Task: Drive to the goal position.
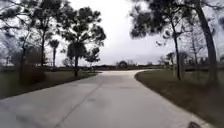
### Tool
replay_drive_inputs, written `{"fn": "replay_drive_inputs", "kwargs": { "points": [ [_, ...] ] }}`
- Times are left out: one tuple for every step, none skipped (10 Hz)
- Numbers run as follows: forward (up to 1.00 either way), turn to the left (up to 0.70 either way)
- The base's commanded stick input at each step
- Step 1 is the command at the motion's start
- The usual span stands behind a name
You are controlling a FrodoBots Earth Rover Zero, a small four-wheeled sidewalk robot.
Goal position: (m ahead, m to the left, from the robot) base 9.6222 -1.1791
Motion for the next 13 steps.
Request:
{"fn": "replay_drive_inputs", "kwargs": {
  "points": [
    [1.00,0.00],
    [1.00,0.00],
    [1.00,0.00],
    [1.00,0.00],
    [1.00,0.00],
    [1.00,0.00],
    [1.00,0.00],
    [1.00,0.00],
    [1.00,0.00],
    [1.00,0.00],
    [1.00,0.00],
    [1.00,0.00],
    [1.00,0.00]
  ]
}}
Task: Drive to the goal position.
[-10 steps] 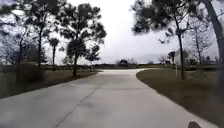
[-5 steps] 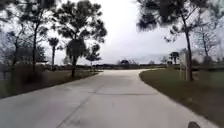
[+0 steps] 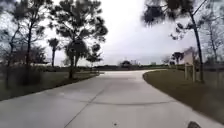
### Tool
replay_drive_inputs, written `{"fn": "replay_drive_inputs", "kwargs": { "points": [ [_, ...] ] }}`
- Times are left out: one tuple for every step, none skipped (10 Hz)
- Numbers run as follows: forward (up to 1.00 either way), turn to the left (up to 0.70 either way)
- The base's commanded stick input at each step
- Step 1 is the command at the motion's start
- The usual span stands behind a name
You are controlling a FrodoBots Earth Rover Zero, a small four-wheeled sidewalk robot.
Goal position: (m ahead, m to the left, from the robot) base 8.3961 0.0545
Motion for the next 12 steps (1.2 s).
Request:
{"fn": "replay_drive_inputs", "kwargs": {
  "points": [
    [1.00,0.00],
    [1.00,0.00],
    [1.00,0.00],
    [1.00,0.00],
    [1.00,0.00],
    [1.00,0.00],
    [1.00,0.00],
    [1.00,0.00],
    [1.00,0.00],
    [1.00,0.00],
    [1.00,0.00],
    [1.00,0.00]
  ]
}}
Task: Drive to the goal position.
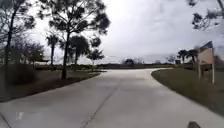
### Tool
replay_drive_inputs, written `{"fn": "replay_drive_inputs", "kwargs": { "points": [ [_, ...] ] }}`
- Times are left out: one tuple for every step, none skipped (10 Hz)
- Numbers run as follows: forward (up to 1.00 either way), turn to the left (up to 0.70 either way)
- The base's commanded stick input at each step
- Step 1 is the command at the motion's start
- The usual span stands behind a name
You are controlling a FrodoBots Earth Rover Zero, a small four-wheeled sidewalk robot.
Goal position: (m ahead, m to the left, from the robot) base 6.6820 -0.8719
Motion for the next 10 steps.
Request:
{"fn": "replay_drive_inputs", "kwargs": {
  "points": [
    [1.00,-0.28],
    [1.00,-0.40],
    [1.00,-0.40],
    [1.00,0.00],
    [1.00,0.00],
    [1.00,0.00],
    [1.00,0.00],
    [1.00,0.00],
    [1.00,0.00],
    [1.00,0.00]
  ]
}}
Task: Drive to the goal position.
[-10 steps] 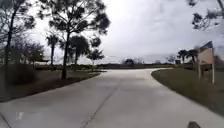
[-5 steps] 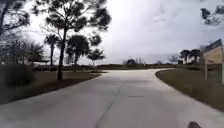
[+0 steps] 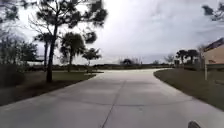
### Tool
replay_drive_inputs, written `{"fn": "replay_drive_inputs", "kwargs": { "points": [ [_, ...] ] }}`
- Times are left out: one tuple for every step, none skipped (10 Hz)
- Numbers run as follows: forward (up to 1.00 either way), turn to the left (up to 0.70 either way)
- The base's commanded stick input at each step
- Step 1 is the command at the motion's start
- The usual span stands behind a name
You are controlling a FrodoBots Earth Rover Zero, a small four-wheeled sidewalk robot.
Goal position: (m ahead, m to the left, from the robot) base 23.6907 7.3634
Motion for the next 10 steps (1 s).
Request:
{"fn": "replay_drive_inputs", "kwargs": {
  "points": [
    [1.00,0.00],
    [1.00,0.00],
    [1.00,0.00],
    [1.00,0.00],
    [1.00,0.00],
    [1.00,0.00],
    [1.00,0.00],
    [1.00,-0.10],
    [1.00,-0.36],
    [1.00,-0.39]
  ]
}}
